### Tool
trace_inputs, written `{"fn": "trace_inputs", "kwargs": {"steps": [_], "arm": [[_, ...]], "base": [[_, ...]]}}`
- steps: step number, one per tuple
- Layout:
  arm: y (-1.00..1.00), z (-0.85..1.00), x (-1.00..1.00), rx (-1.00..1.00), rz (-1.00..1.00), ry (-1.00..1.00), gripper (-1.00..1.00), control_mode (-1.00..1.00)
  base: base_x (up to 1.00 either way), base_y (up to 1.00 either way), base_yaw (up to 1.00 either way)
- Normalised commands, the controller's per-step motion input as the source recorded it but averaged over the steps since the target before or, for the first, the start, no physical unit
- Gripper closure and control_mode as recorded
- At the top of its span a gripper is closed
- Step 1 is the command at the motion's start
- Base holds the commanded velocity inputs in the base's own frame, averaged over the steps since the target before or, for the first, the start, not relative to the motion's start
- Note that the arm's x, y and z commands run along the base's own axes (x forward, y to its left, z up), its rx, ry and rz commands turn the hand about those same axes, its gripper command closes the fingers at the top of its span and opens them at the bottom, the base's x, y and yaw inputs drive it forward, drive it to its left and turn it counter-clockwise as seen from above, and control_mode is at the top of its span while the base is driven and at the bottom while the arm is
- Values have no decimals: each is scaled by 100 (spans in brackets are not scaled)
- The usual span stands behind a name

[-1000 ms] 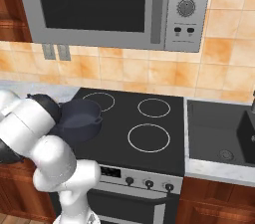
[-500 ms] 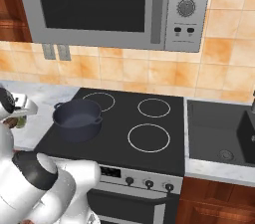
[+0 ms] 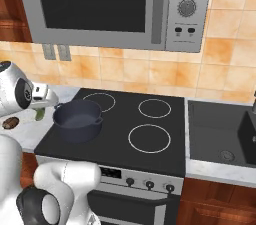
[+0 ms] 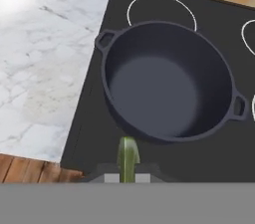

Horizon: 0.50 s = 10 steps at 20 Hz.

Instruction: Put the potato and lemon wedge in the pot. Retrieve the spatula and lightly stir the vegetables in the pot.

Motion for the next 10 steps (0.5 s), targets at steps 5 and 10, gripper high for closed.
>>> {"fn": "trace_inputs", "kwargs": {"steps": [5, 10], "arm": [[-89, 2, 4, 0, 0, 2, 100, -100], [-61, -8, 27, 2, 0, 2, 100, -100]], "base": [[0, 0, 0], [0, 0, 0]]}}
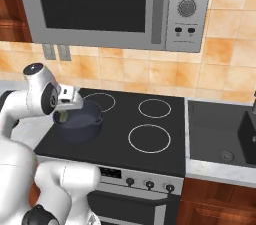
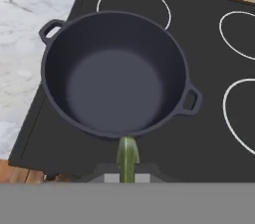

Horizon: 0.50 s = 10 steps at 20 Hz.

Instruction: Put the potato and lemon wedge in the pot. Retrieve the spatula and lightly stir the vegetables in the pot.

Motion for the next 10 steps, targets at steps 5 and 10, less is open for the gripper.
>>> {"fn": "trace_inputs", "kwargs": {"steps": [5, 10], "arm": [[-35, 0, 52, 4, 9, 13, 100, -100], [-26, 0, 32, 6, 13, 18, 100, -100]], "base": [[0, 0, 0], [0, 0, 0]]}}
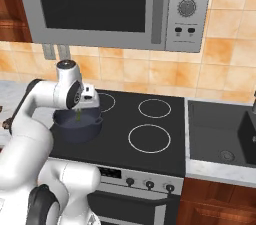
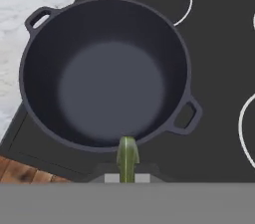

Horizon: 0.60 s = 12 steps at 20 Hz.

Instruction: Put the potato and lemon wedge in the pot. Retrieve the spatula and lightly stir the vegetables in the pot.

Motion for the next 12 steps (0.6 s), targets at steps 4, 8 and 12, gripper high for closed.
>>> {"fn": "trace_inputs", "kwargs": {"steps": [4, 8, 12], "arm": [[-21, 0, 11, 4, 11, 20, 100, -100], [-2, 0, 0, 1, 4, 13, 100, -100], [8, 0, 0, 0, 1, 12, 100, -100]], "base": [[0, 0, 0], [0, 0, 0], [0, 0, 0]]}}
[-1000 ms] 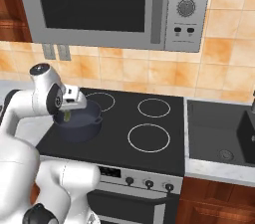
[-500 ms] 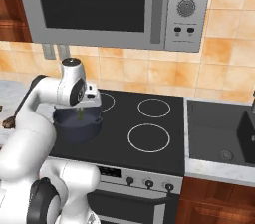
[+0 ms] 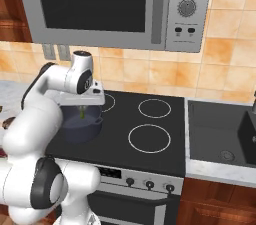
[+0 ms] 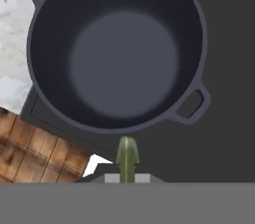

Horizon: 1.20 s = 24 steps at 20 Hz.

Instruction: Put the potato and lemon wedge in the pot. Retrieve the spatula and lightly stir the vegetables in the pot.

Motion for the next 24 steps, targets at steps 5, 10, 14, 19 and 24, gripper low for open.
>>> {"fn": "trace_inputs", "kwargs": {"steps": [5, 10, 14, 19, 24], "arm": [[12, -10, 7, 0, 0, 13, 100, -100], [1, -31, 0, 0, 0, 8, 100, -100], [0, -12, 2, 0, 0, 1, 100, -100], [3, -10, 9, 0, 0, 0, 100, -100], [14, -10, 20, 0, -2, 0, 100, -100]], "base": [[0, 0, 0], [0, 0, 0], [0, 0, 0], [0, 0, 0], [0, 0, 0]]}}
